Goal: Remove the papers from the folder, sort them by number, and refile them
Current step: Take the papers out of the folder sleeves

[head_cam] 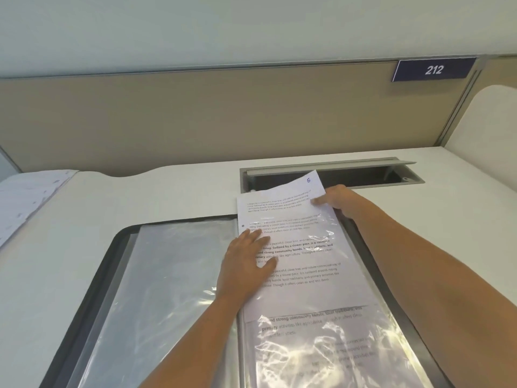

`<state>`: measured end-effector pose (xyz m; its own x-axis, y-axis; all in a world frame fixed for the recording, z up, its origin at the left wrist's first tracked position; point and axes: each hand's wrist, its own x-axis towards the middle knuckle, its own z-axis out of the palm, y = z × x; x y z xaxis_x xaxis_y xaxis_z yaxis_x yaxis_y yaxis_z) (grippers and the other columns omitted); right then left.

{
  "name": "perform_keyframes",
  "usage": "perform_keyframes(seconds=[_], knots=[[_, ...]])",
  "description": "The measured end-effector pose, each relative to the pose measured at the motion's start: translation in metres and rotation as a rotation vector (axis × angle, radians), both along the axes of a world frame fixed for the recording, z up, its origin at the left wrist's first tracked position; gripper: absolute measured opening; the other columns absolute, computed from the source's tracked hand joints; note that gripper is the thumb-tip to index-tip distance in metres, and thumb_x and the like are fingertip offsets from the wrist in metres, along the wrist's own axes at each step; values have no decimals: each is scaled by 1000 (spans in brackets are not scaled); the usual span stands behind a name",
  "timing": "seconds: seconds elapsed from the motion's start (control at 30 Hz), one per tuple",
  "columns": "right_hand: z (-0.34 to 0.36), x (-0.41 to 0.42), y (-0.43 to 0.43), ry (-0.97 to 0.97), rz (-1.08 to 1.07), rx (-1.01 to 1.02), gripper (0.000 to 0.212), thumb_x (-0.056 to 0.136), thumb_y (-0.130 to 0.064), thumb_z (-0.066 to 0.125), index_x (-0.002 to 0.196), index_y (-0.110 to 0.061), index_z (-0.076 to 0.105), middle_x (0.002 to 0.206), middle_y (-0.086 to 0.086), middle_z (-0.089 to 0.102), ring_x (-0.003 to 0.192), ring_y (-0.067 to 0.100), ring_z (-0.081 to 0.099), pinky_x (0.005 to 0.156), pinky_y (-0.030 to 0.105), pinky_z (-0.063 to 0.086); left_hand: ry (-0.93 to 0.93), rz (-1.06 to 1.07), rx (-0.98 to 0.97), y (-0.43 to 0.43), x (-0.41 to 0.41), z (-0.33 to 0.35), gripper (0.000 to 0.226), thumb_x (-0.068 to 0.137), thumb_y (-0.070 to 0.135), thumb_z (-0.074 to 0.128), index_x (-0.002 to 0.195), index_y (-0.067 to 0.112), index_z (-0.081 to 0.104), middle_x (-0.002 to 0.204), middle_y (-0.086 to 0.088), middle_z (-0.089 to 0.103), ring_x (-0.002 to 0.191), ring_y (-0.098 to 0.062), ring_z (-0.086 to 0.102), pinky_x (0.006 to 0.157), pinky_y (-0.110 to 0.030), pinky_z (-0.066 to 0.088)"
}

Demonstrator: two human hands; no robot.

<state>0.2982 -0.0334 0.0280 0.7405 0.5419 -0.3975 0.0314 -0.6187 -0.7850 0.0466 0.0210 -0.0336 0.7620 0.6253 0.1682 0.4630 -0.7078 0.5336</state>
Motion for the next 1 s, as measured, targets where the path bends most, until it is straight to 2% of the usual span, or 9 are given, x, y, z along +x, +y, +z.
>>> perform_keyframes(seconds=[0.2,0.37,0.47,0.53,0.73,0.8,0.9,0.97,1.0], knots=[[7,1,5,-8,-110,239,41,83,-14,70,120,0,58,118,14,63,91,27,58,79,32,43,16,-16,14,0,-2,-2,67,77,56,37,138,30,44,150,14,32,142,-8,18,114,-22,7],[23,8,12,-6,-242,381,37,84,-15,70,118,-2,61,117,14,64,103,31,62,92,41,50,23,-7,17,0,-2,-3,72,75,63,32,139,33,41,150,17,29,142,-5,15,116,-23,9],[33,13,16,21,-336,503,31,86,-12,66,116,-3,61,111,12,64,95,27,61,85,37,50,24,-12,23,-1,-3,-5,81,70,70,22,140,34,38,150,20,26,142,-3,14,118,-25,9],[39,16,20,11,-390,580,27,87,-10,66,112,-1,62,111,13,64,91,25,59,85,35,50,25,-13,5,-1,-2,-4,77,72,68,26,141,36,37,150,21,24,142,-1,13,118,-27,9],[66,20,20,-20,-595,816,19,90,-12,61,105,-1,62,100,9,64,82,21,58,72,30,49,58,0,13,-1,-3,-2,88,63,73,13,141,37,35,150,24,21,142,1,8,117,-21,5],[74,22,17,-35,-655,903,16,91,-14,61,103,-4,62,94,6,63,78,18,57,64,23,48,76,-5,12,-1,-3,0,78,72,71,22,142,37,33,151,24,19,142,1,7,117,-22,3],[82,23,14,-30,-696,977,7,91,-18,61,94,-12,60,87,0,62,72,14,57,60,21,46,104,3,21,-3,-2,4,56,91,55,42,143,37,32,152,23,17,142,0,5,117,-23,3],[87,21,11,-9,-714,1004,8,91,-20,62,90,-13,58,80,-4,60,65,11,54,57,20,43,124,-7,35,-3,-2,5,59,88,60,36,142,36,33,152,22,19,143,-1,6,117,-23,3],[88,19,10,4,-717,1010,9,91,-21,62,89,-13,58,77,-5,59,62,10,52,55,20,42,131,-12,37,-3,-2,6,68,81,67,27,141,36,35,152,22,20,143,-1,7,117,-22,3]])
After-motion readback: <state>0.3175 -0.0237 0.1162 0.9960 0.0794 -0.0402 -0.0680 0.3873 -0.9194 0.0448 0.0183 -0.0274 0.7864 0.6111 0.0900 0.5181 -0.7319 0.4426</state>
